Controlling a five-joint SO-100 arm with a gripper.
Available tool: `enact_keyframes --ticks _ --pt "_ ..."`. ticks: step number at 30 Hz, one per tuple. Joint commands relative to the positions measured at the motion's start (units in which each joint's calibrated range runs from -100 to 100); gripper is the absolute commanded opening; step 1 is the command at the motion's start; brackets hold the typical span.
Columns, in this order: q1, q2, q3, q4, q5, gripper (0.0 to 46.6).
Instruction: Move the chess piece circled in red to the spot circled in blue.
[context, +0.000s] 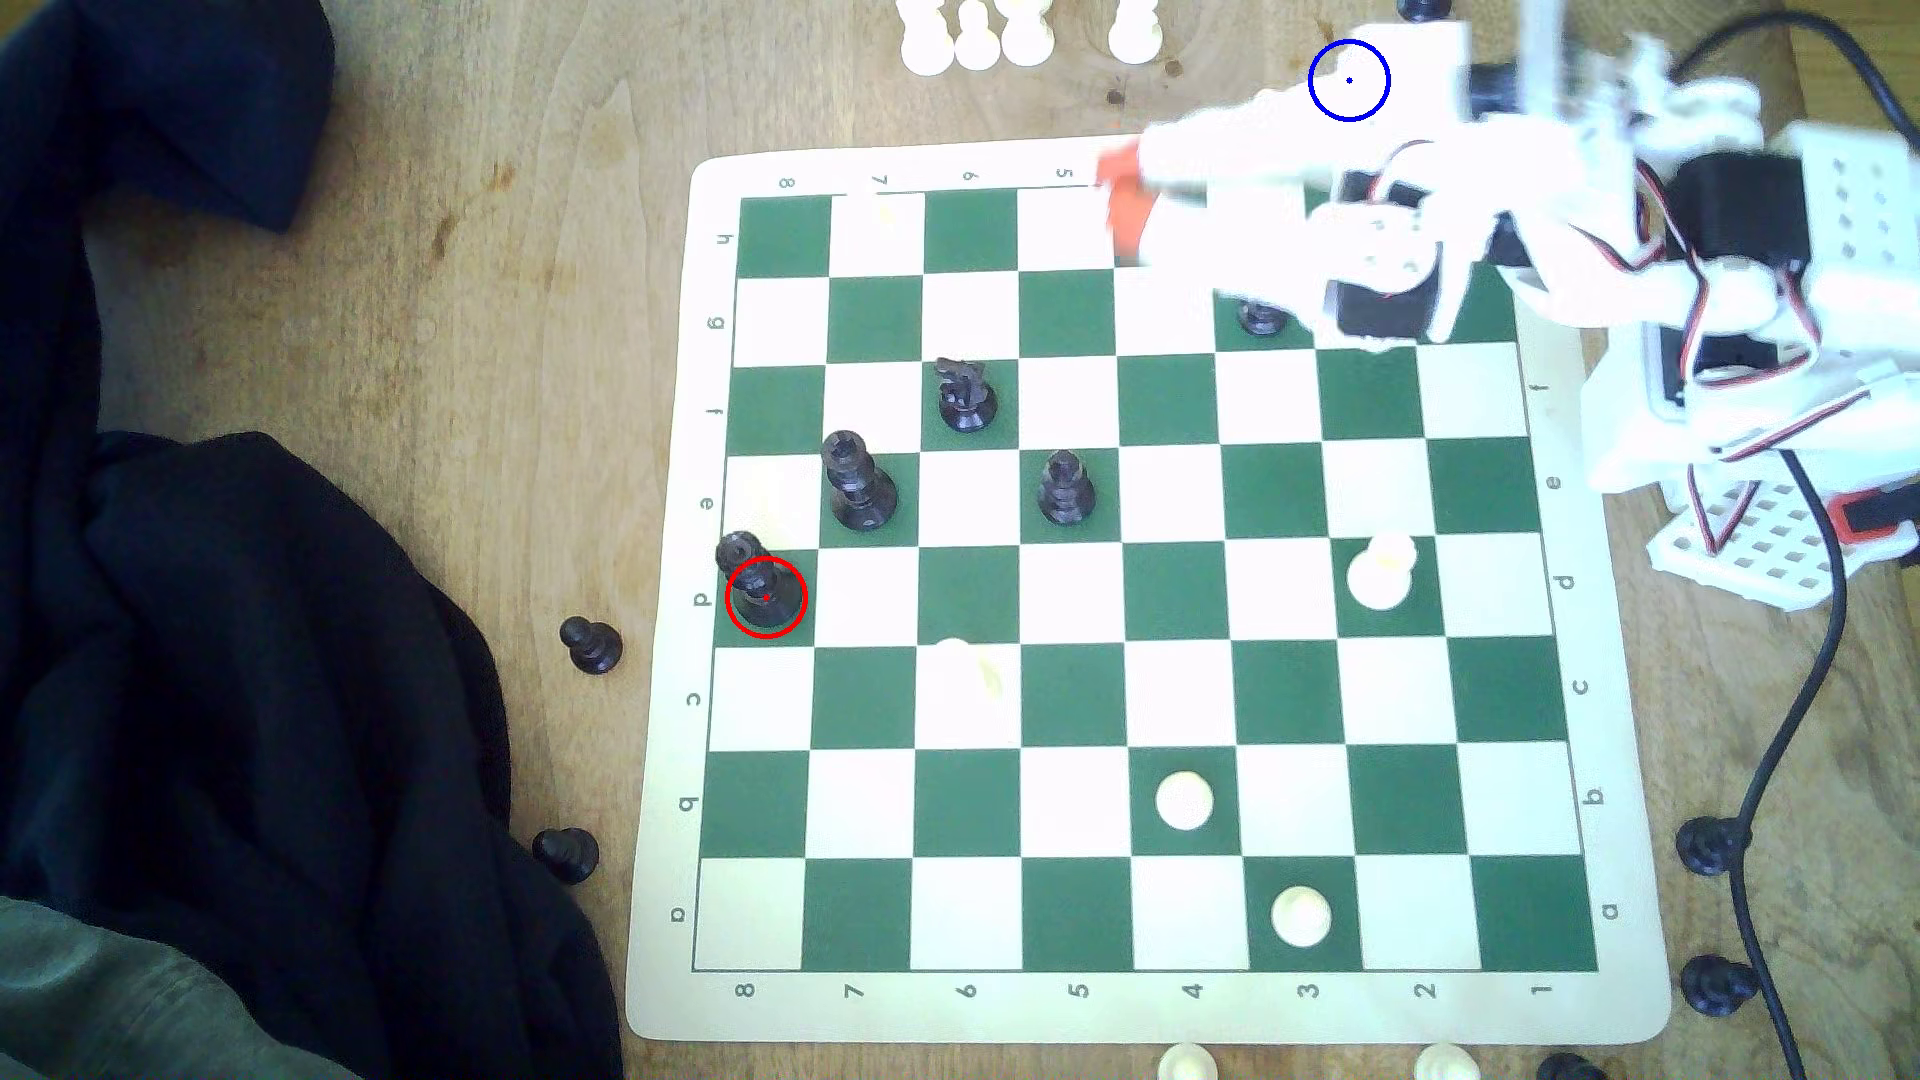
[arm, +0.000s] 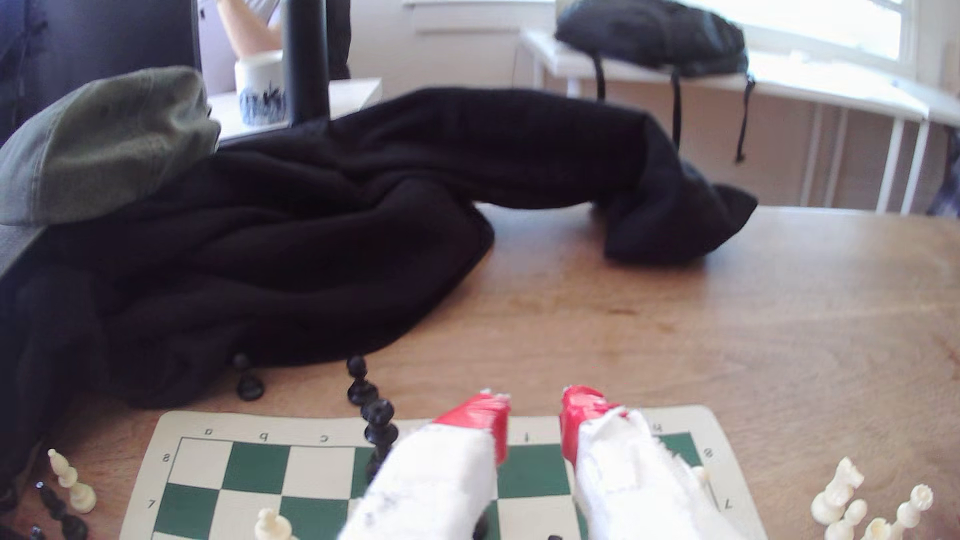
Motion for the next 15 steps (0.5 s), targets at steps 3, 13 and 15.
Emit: enact_keyframes --ticks 3,13,15 --pt "-2.45 16.34 -18.21 7.45 -2.30 14.0" --pt "-6.12 46.39 -37.70 8.76 -3.71 20.7" --pt "-6.59 50.72 -40.61 8.35 -3.71 20.8"
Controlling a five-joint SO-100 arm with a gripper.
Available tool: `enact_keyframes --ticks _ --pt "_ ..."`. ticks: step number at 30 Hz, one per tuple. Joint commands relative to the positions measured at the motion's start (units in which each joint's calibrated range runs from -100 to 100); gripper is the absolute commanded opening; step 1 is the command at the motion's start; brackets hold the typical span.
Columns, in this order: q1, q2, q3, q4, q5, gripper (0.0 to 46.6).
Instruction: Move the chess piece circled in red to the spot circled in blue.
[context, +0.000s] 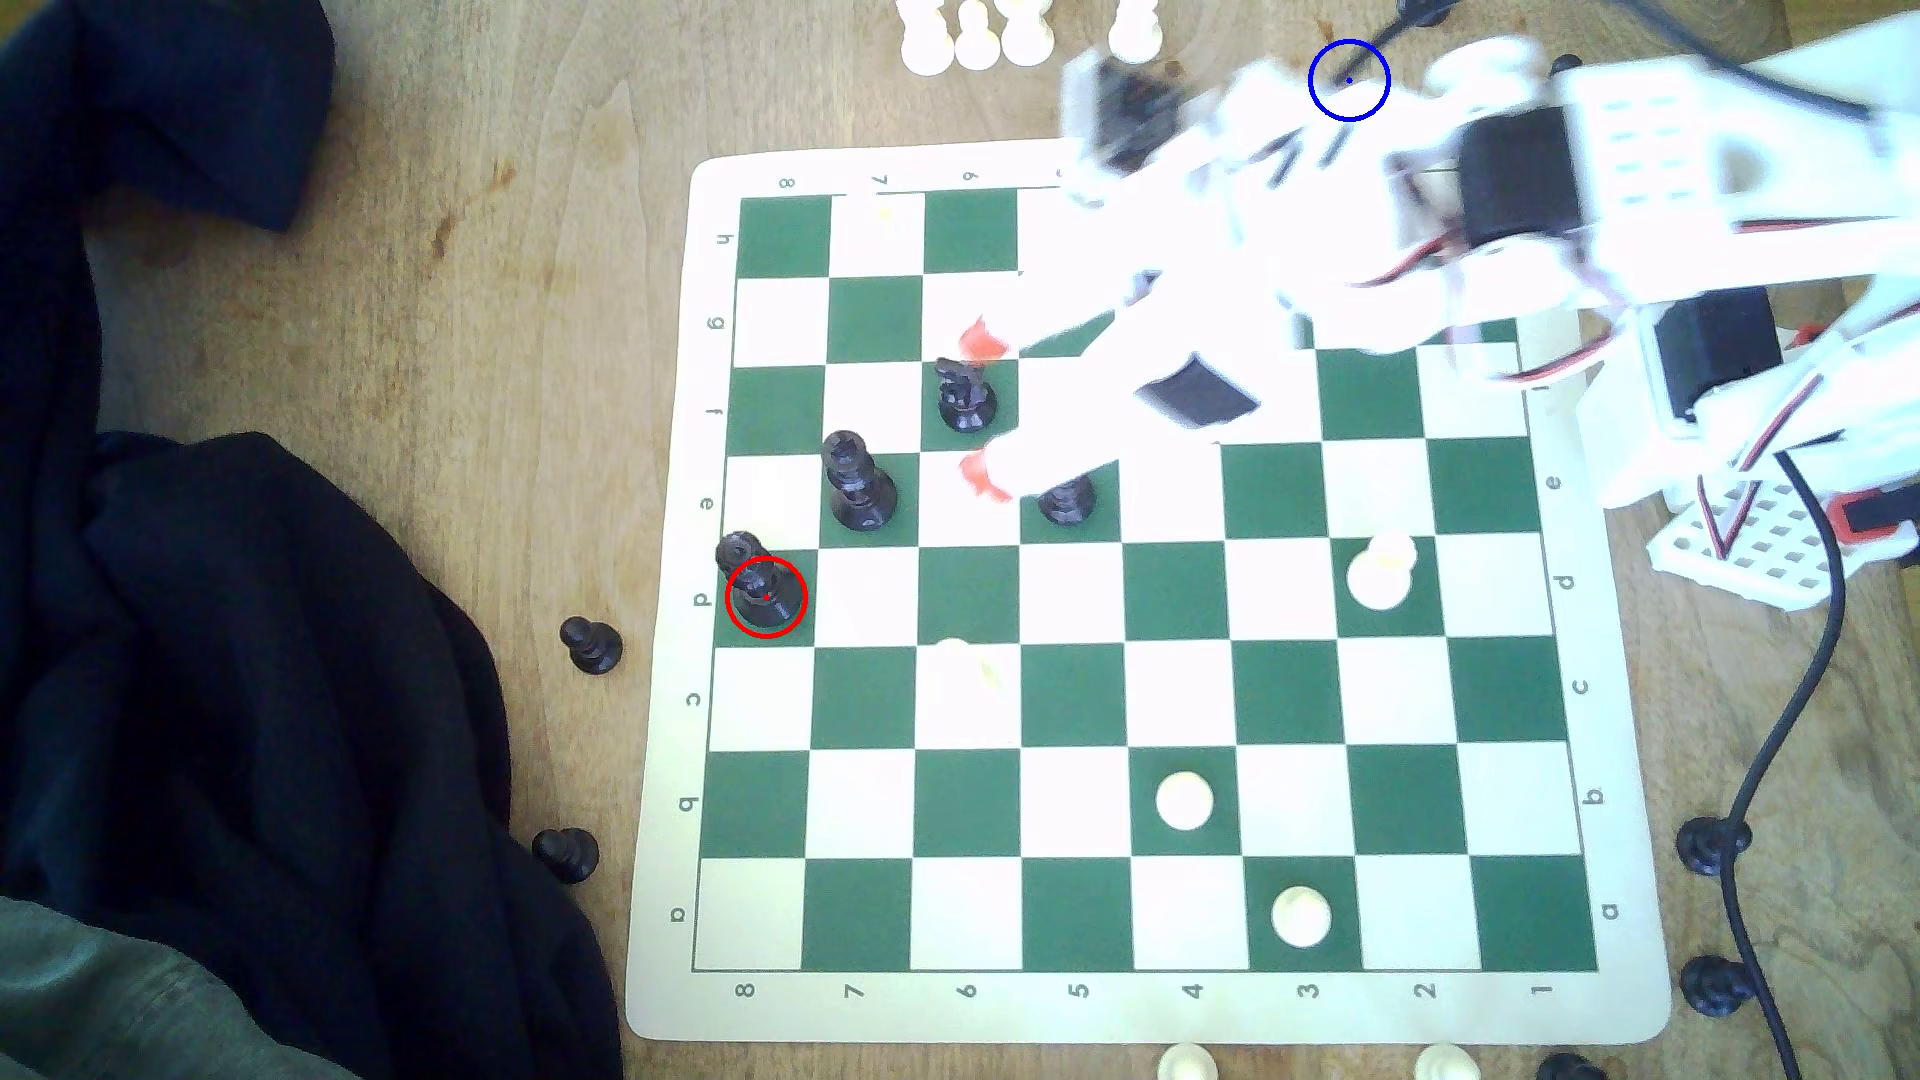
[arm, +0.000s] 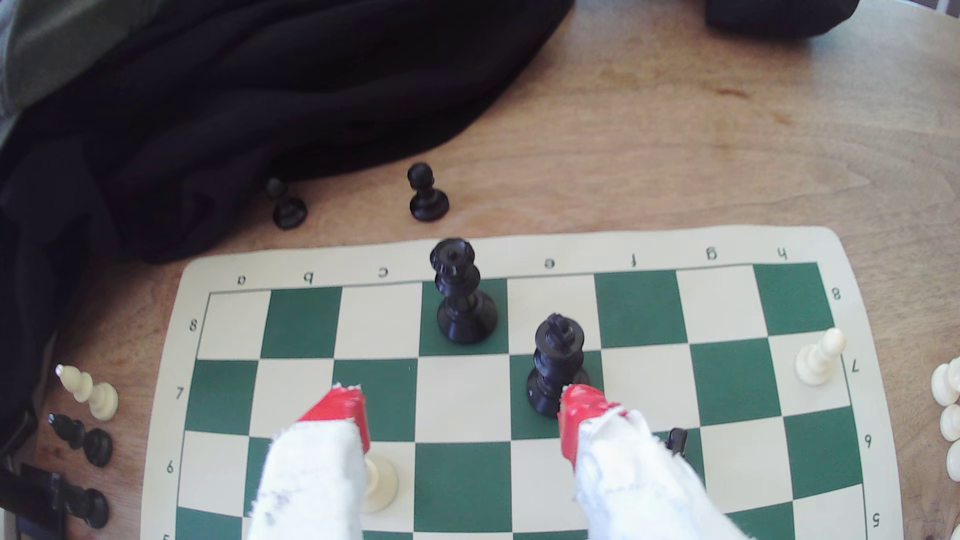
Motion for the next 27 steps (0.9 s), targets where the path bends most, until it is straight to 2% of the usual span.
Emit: enact_keyframes --ticks 1,8,20,27 --pt "-1.07 9.85 -12.23 -0.82 -0.24 20.9" --pt "-1.07 24.71 -23.65 -4.26 0.24 22.3" --pt "-1.46 39.22 -36.17 -5.41 0.63 22.4" --pt "-0.99 44.57 -39.52 -6.88 0.83 22.3"
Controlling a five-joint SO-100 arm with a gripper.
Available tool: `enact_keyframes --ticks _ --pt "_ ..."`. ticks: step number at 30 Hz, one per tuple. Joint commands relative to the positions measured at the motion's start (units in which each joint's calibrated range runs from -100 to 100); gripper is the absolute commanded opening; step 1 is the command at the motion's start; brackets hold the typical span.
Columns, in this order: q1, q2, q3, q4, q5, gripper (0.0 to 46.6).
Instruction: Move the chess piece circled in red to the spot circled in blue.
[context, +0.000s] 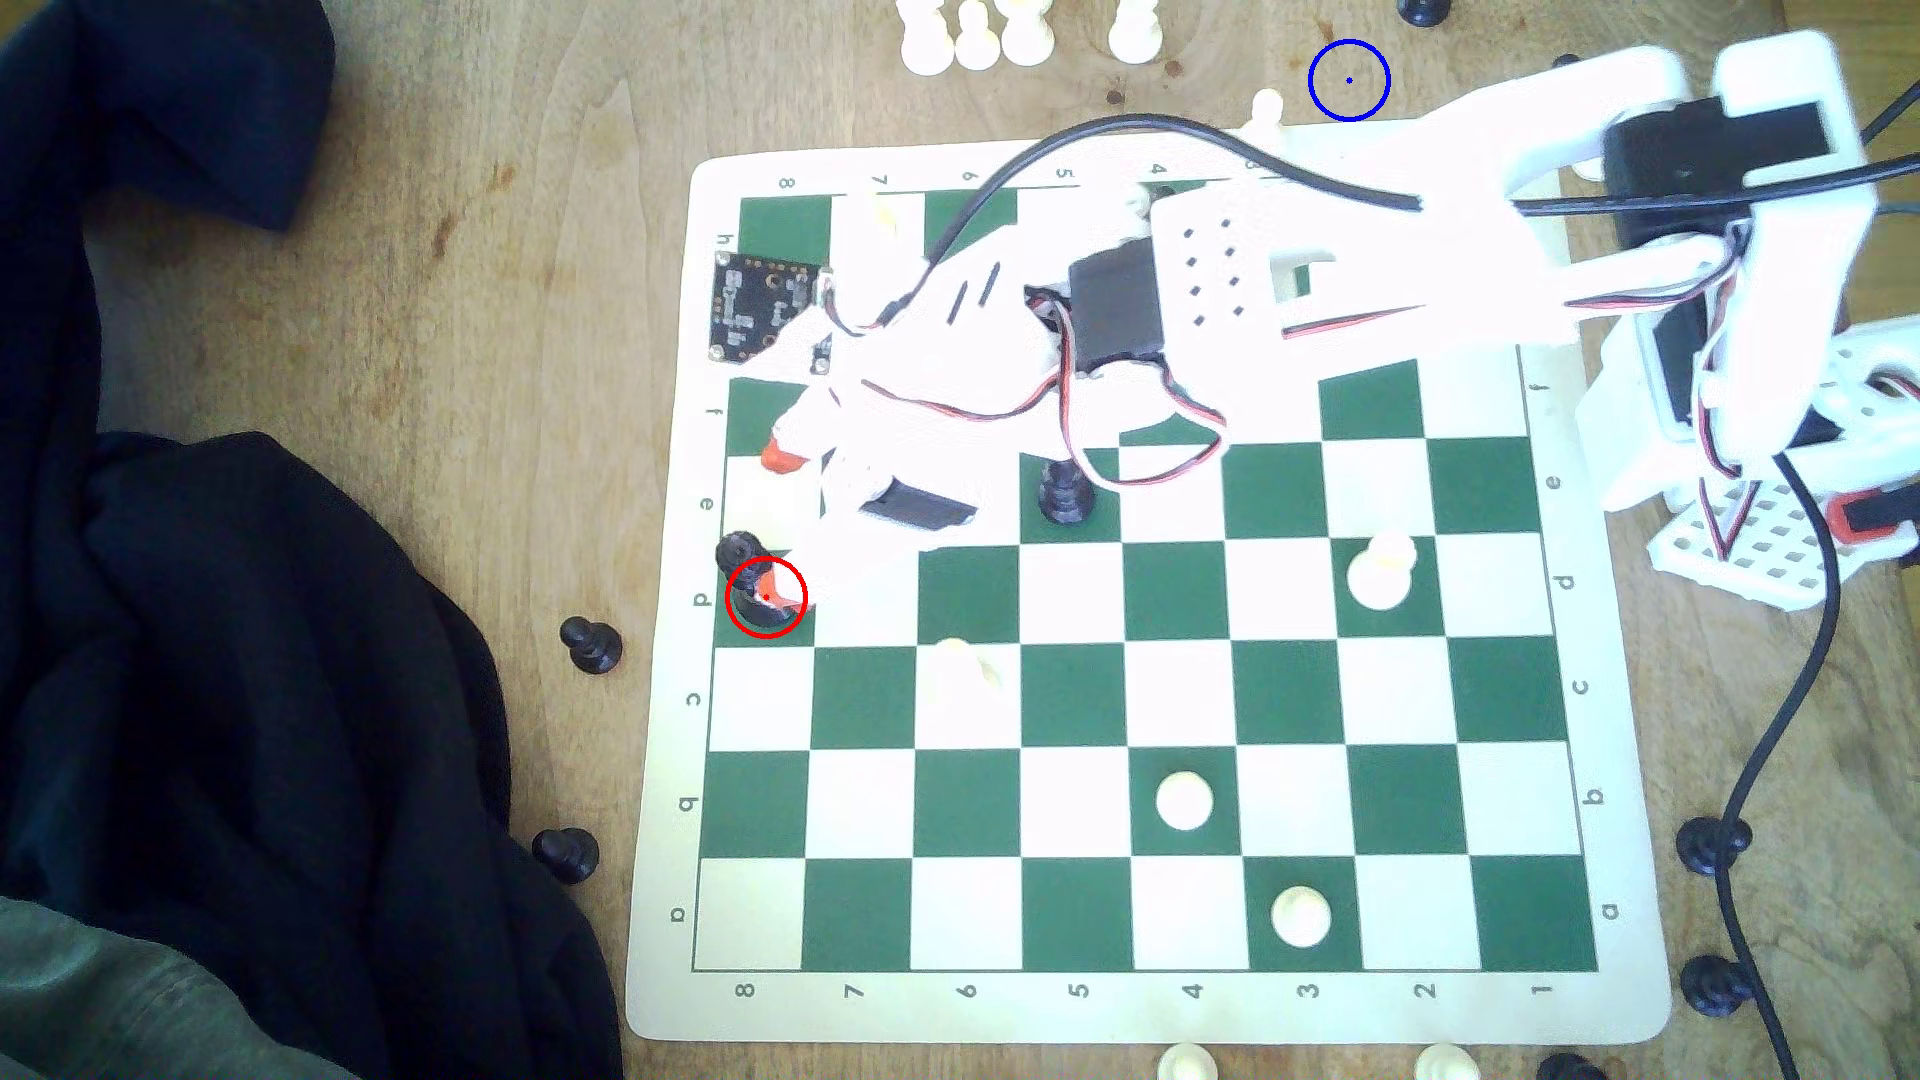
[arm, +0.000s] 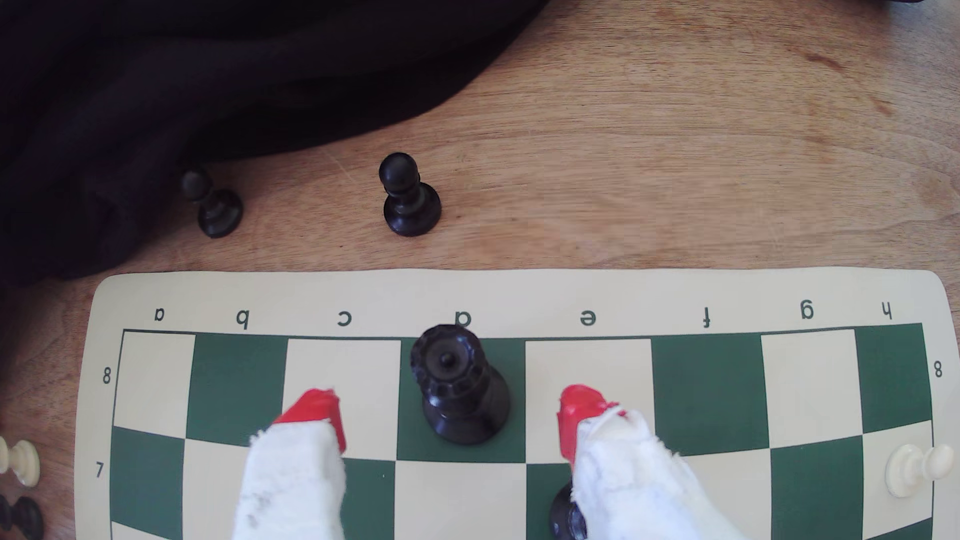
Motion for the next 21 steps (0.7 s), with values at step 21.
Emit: enact_keyframes --ticks 21 --pt "-1.61 10.10 -17.23 -0.82 -0.68 17.9"
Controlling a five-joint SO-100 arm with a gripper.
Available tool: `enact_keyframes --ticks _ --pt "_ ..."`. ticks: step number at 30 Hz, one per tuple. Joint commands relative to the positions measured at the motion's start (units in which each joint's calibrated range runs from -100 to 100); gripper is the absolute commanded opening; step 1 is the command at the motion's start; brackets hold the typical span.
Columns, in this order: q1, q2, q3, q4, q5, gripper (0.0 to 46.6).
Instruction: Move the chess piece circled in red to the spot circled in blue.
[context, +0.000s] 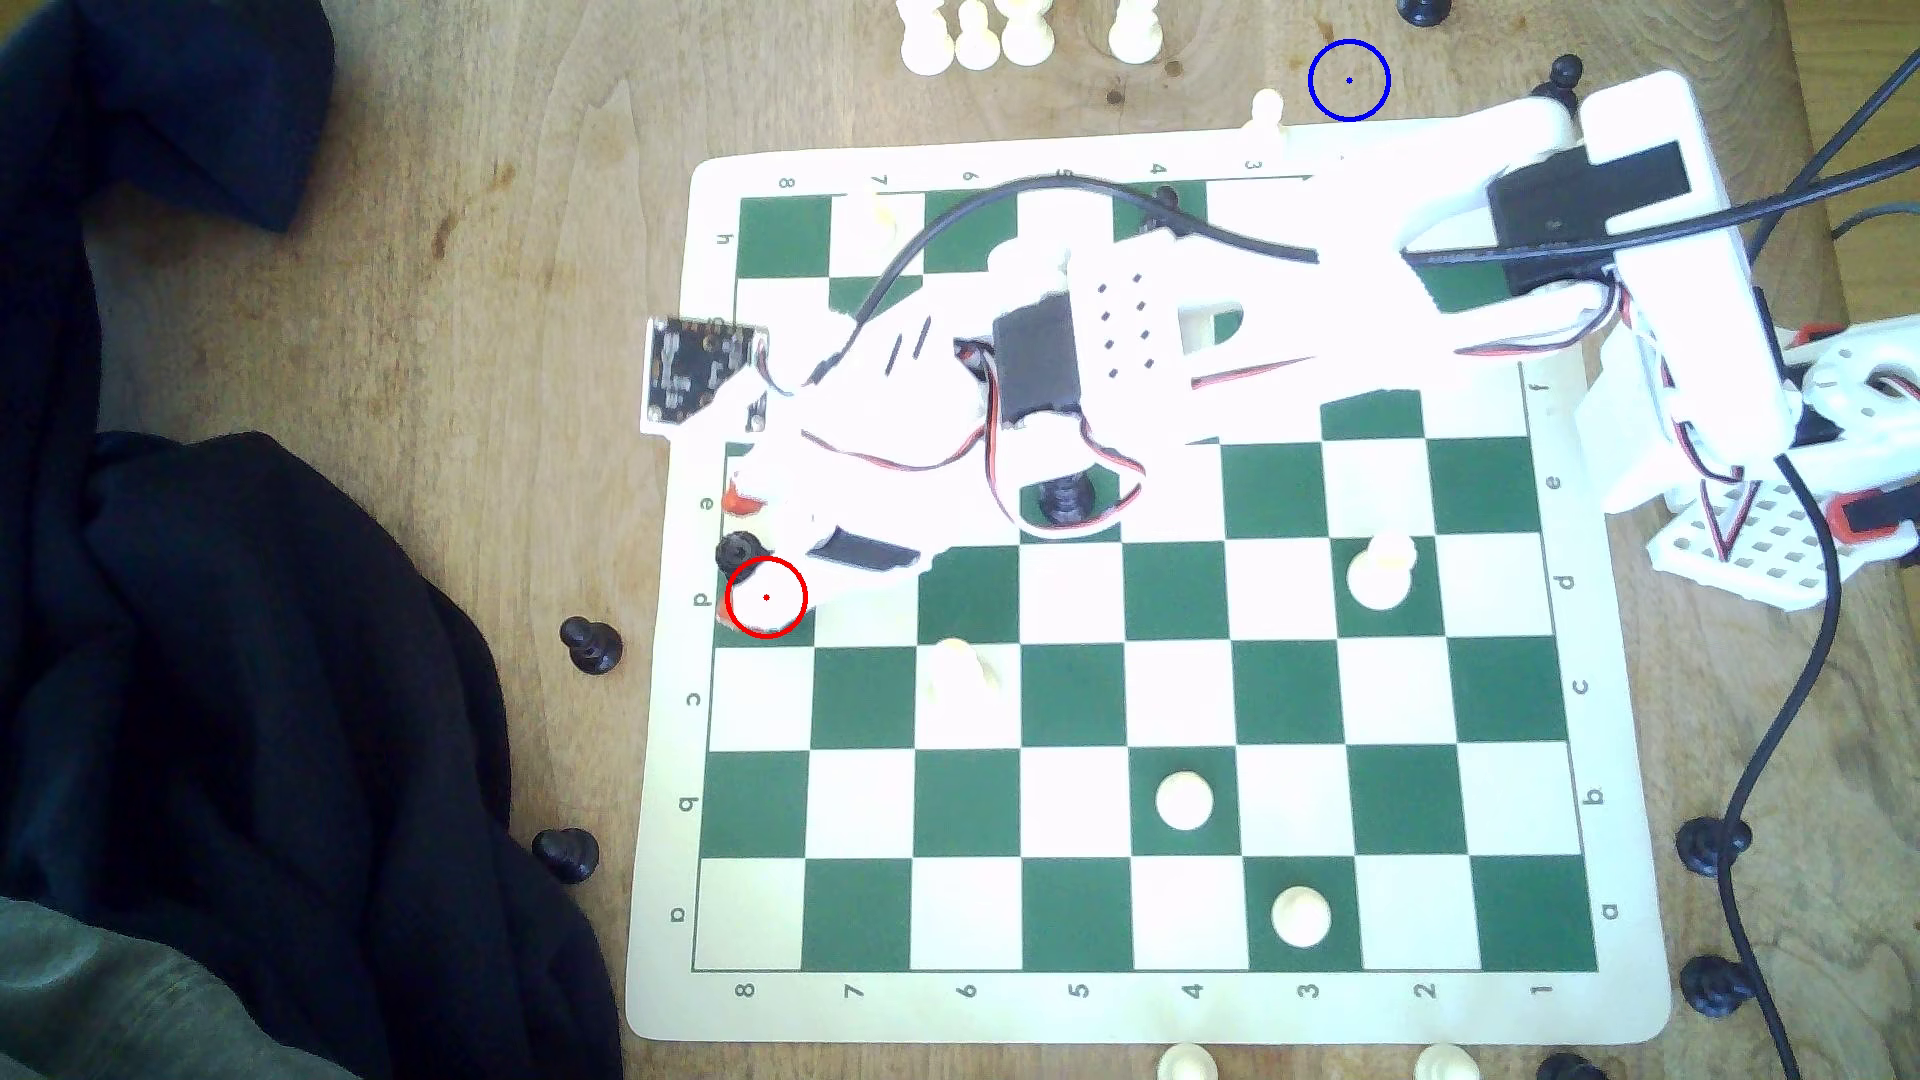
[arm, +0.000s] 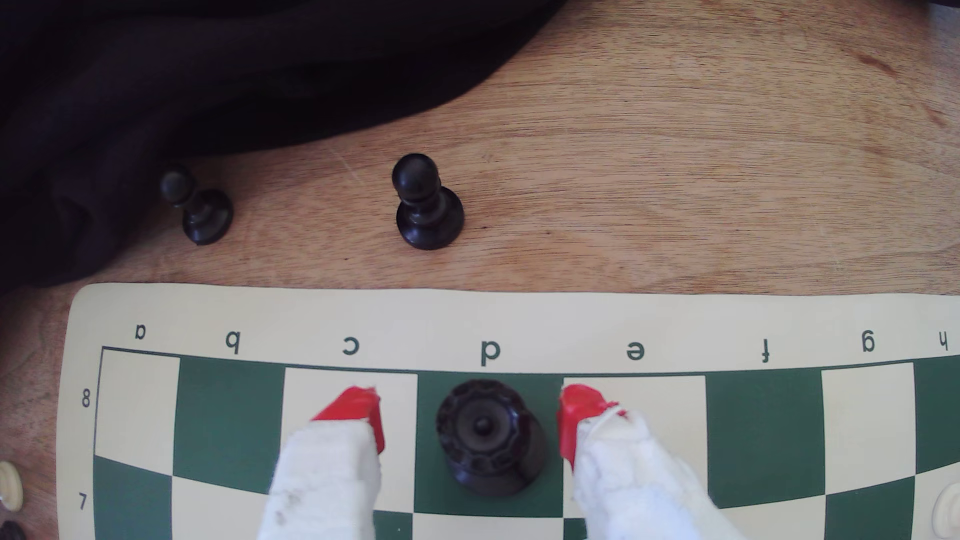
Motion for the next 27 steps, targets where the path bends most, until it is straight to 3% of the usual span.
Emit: enact_keyframes --ticks 1,4,6,7,10,15,19,20,25,27 --pt "-0.51 -1.46 -5.85 -0.74 -0.49 17.7" --pt "-0.51 -1.04 -6.21 -0.66 -0.49 14.2" --pt "-0.51 -0.95 -6.21 -0.66 -0.49 10.2" --pt "-0.51 -0.87 -6.30 -0.66 -0.44 5.6" --pt "-0.58 -0.87 -6.39 -0.41 -0.39 0.9" --pt "-0.82 -0.70 -7.93 1.39 -0.54 0.3" --pt "-0.35 -1.29 -15.82 9.17 -0.54 0.3" --pt "0.75 -0.61 -23.71 15.56 -1.17 0.3" --pt "6.06 -1.46 -41.48 28.91 -2.20 0.3" --pt "8.88 -4.94 -40.84 30.63 -2.34 0.3"
